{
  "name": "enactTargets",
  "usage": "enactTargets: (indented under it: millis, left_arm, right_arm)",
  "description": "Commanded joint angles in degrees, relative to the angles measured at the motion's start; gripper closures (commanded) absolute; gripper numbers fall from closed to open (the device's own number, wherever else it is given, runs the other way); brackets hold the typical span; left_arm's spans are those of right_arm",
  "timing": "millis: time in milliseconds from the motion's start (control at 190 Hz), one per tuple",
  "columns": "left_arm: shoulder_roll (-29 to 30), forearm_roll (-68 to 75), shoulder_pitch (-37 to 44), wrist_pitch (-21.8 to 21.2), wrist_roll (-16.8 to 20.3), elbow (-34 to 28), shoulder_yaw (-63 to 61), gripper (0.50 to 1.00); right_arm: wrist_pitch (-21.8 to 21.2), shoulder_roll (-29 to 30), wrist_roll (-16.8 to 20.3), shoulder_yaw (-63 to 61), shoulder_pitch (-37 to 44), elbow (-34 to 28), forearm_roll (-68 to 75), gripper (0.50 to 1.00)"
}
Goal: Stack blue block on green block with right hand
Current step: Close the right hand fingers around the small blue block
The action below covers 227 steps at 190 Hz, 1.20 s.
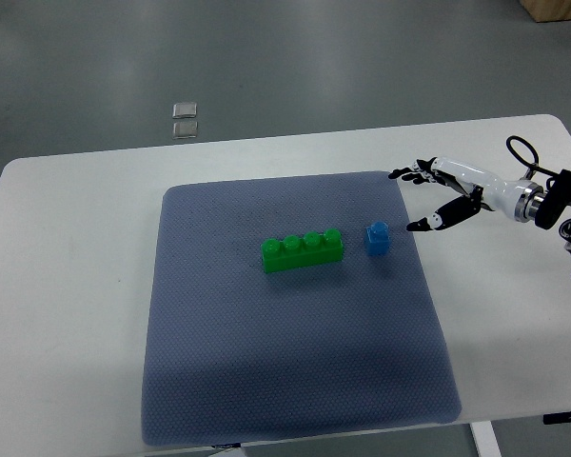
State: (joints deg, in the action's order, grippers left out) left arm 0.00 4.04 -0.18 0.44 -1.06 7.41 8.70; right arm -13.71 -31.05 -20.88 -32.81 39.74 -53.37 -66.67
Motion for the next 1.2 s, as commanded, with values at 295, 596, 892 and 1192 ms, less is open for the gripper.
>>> enactTargets:
  millis: [295, 596, 892, 1192]
  left_arm:
    - [0.0, 0.0, 0.0, 0.0, 0.0, 0.06, 0.0, 0.5]
    - [0.0, 0.0, 0.0, 0.0, 0.0, 0.06, 0.0, 0.5]
    - [0.0, 0.0, 0.0, 0.0, 0.0, 0.06, 0.0, 0.5]
    - [0.0, 0.0, 0.0, 0.0, 0.0, 0.06, 0.0, 0.5]
  right_arm:
    - [9.23, 1.17, 1.54, 6.53, -0.01, -2.71, -3.29, 0.615]
    - [16.61, 3.54, 5.85, 11.27, 0.16, -2.62, -5.93, 0.652]
    - [17.14, 3.72, 6.47, 11.36, 0.25, -2.71, -6.81, 0.703]
    - [16.7, 3.72, 6.47, 11.36, 0.34, -5.87, -6.72, 0.703]
